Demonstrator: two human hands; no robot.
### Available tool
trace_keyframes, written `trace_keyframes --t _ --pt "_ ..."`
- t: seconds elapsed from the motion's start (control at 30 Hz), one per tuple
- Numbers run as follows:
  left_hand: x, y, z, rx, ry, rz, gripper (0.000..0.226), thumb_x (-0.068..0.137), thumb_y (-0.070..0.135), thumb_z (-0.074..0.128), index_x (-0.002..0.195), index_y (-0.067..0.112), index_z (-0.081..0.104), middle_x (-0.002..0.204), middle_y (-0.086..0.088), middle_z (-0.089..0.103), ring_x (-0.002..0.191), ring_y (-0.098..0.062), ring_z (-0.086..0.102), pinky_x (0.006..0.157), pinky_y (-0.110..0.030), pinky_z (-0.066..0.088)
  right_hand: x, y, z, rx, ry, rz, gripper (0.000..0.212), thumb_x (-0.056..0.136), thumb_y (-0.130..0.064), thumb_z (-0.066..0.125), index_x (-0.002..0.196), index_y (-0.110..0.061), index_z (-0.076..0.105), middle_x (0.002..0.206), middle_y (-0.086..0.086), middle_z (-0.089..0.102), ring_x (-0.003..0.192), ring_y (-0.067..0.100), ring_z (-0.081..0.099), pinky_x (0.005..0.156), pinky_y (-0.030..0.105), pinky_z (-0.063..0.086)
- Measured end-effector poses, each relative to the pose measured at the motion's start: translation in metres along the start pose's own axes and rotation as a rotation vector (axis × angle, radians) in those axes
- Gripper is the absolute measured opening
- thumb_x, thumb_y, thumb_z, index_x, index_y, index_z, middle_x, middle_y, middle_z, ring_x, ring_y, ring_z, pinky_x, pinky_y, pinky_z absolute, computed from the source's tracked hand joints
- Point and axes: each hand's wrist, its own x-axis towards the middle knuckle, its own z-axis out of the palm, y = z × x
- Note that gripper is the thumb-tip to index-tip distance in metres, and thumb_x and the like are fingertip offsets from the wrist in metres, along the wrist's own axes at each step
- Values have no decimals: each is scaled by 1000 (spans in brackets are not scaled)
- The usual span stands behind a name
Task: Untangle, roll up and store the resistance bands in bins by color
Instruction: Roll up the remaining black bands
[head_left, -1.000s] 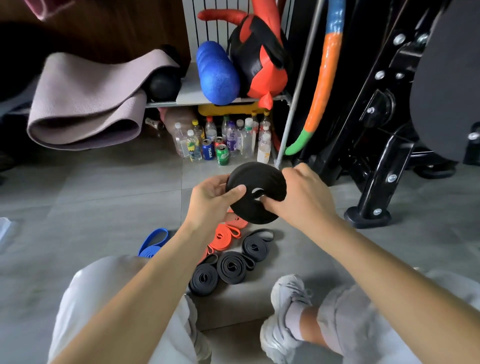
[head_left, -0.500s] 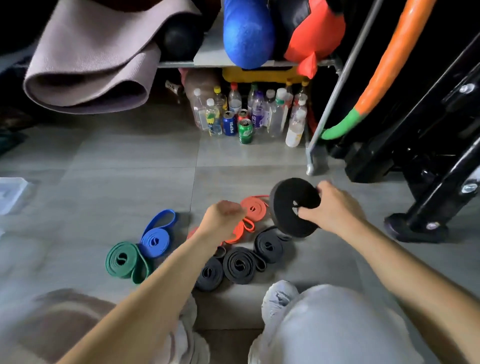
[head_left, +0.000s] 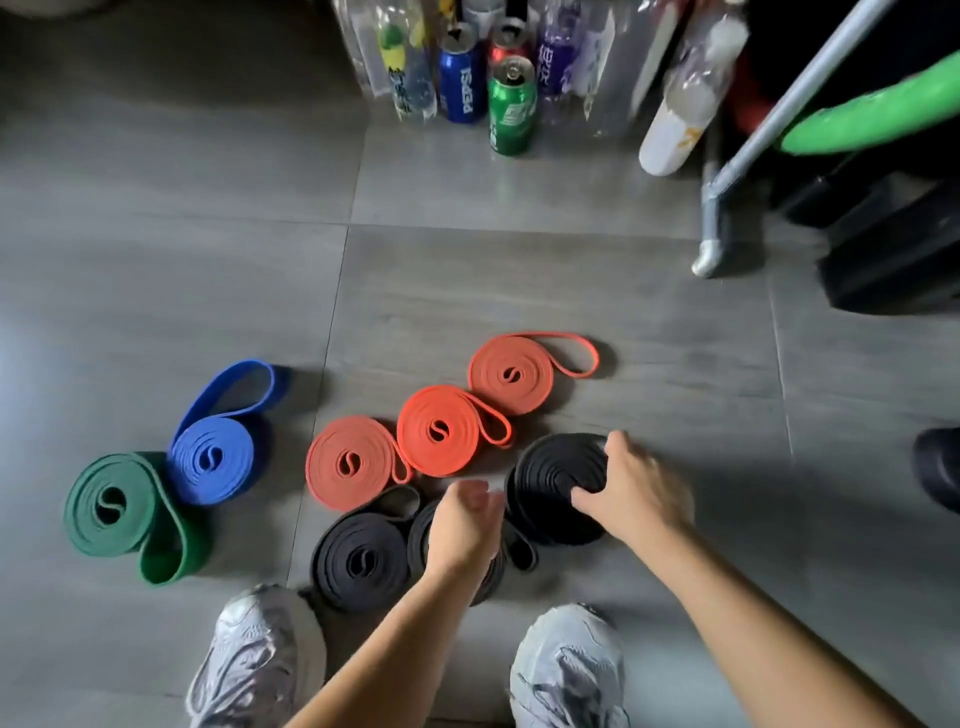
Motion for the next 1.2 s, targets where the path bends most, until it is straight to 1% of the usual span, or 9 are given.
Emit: trace_keyframes --t 0.1,0.23,0.47,0.57,0.7,0.8,0.87,0.97,1.2 --pt "17 7 10 84 24 62 24 90 23 49 74 5 50 86 -23 59 88 -42 54 65 -39 40 11 -5 26 -4 -55 -35 66 73 -52 68 118 -13 40 118 5 57 103 27 62 71 33 47" --pt "30 5 21 313 -100 64 49 85 42 59 119 8 49 122 -11 56 116 -31 50 89 -35 41 17 2 36 51 -93 -84 60 76 -53 67 115 -17 39 119 3 56 105 28 61 71 34 46" --pt "38 15 35 606 -178 -7 47 90 41 55 121 9 39 125 -11 46 119 -32 48 91 -42 41 38 21 15 174 -230 -177 29 86 -56 53 88 -27 54 79 -3 61 84 26 60 64 30 41" --pt "34 15 39 590 -150 2 44 92 38 54 122 9 39 124 -12 45 118 -33 49 90 -42 42 51 19 0 41 -223 -195 35 90 -55 48 74 -24 58 80 -1 57 87 27 58 69 30 43" --pt "35 17 39 604 -156 6 44 93 36 54 123 8 38 125 -12 44 118 -33 48 89 -42 42 63 2 1 -12 59 -348 33 88 -47 55 108 -21 62 110 4 53 109 26 50 89 34 40" --pt "35 20 38 599 -164 7 45 93 35 54 124 7 37 125 -13 43 117 -34 50 89 -40 42 69 -7 12 -74 15 -510 50 86 -58 49 123 -25 54 123 1 52 119 23 44 98 36 32" --pt "35 21 38 590 -170 -3 45 92 34 55 124 7 38 125 -14 43 116 -35 50 90 -41 41 71 -3 17 -141 -133 -478 65 79 -70 49 128 -27 47 129 -1 50 122 23 43 100 38 32" --pt "36 21 37 542 -167 -32 44 91 32 57 122 7 40 124 -15 45 114 -36 51 92 -41 41 67 9 28 133 -361 -247 73 66 -64 68 123 -24 46 124 0 51 115 24 49 94 40 43" --pt "29 23 46 411 -98 26 40 89 31 58 118 8 42 121 -14 44 110 -38 51 91 -42 40 52 26 50 555 -220 -70 42 66 -41 80 96 -23 57 97 4 63 88 24 61 77 36 50"
